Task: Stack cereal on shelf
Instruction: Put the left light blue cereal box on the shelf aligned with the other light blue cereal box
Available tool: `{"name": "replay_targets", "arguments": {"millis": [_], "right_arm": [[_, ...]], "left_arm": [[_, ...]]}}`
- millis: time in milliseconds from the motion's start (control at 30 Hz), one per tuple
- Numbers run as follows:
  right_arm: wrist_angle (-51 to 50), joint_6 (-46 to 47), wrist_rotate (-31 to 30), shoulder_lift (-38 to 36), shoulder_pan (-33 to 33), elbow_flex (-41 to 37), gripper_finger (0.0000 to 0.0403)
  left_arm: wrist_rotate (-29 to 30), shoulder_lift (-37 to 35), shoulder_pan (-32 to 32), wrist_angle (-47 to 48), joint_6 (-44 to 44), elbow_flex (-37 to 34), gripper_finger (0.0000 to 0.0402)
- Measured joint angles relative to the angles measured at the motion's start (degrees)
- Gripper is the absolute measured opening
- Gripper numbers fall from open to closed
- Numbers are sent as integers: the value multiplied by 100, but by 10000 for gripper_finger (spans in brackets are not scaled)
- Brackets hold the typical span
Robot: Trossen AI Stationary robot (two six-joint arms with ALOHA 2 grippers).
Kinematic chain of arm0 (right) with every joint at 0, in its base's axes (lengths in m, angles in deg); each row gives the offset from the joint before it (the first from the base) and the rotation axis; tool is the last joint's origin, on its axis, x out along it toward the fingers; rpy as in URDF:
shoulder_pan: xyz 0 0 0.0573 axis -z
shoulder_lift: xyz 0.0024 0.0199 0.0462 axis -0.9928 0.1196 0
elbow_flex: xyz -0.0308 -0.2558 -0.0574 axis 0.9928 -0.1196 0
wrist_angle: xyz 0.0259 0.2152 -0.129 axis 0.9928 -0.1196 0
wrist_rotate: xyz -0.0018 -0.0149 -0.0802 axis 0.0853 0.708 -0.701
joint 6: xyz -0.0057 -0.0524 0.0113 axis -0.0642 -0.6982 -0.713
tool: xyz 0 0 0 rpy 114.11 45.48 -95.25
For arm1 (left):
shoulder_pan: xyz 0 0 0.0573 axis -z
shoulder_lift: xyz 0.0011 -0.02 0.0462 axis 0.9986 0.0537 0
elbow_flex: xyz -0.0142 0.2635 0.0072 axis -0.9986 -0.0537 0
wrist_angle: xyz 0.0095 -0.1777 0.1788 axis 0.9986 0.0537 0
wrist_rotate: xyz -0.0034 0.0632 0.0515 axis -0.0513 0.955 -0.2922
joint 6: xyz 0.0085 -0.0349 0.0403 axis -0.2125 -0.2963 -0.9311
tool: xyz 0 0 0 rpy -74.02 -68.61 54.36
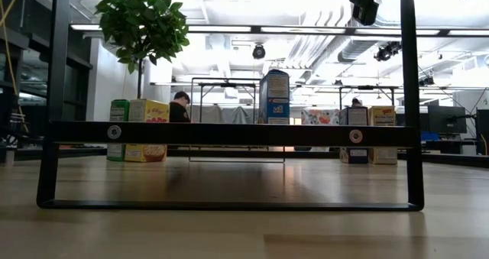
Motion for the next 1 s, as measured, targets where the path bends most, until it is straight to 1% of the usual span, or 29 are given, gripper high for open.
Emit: {"name": "replay_targets", "arguments": {"millis": [100, 167, 500, 667, 733, 833, 933, 1000], "right_arm": [[-26, -1, 0, -2, 0, 0, 236], [-36, -1, -2, 0, 0, 0, 236], [-76, -2, -2, -2, 0, 0, 236], [-87, -3, -2, -2, 0, 0, 236], [-101, -3, -2, -2, 0, 0, 236], [-129, -3, -1, -2, 0, 0, 236], [-149, -3, -2, -2, 0, 0, 236], [-164, -3, -2, -2, 0, 0, 236]], "left_arm": [[-2, 0, 3, -119, -22, 0, 289], [-2, 0, 15, -257, -120, 0, 278], [56, 0, 2, -366, -189, 0, 185], [17, 4, 2, -271, -163, 73, 154], [-1, 4, -2, -157, -94, 257, 148], [-19, 4, -71, 174, -40, 771, 144], [-235, 4, -216, 618, -44, 1574, 143], [-443, 4, -365, 987, -44, 2239, 143]]}}
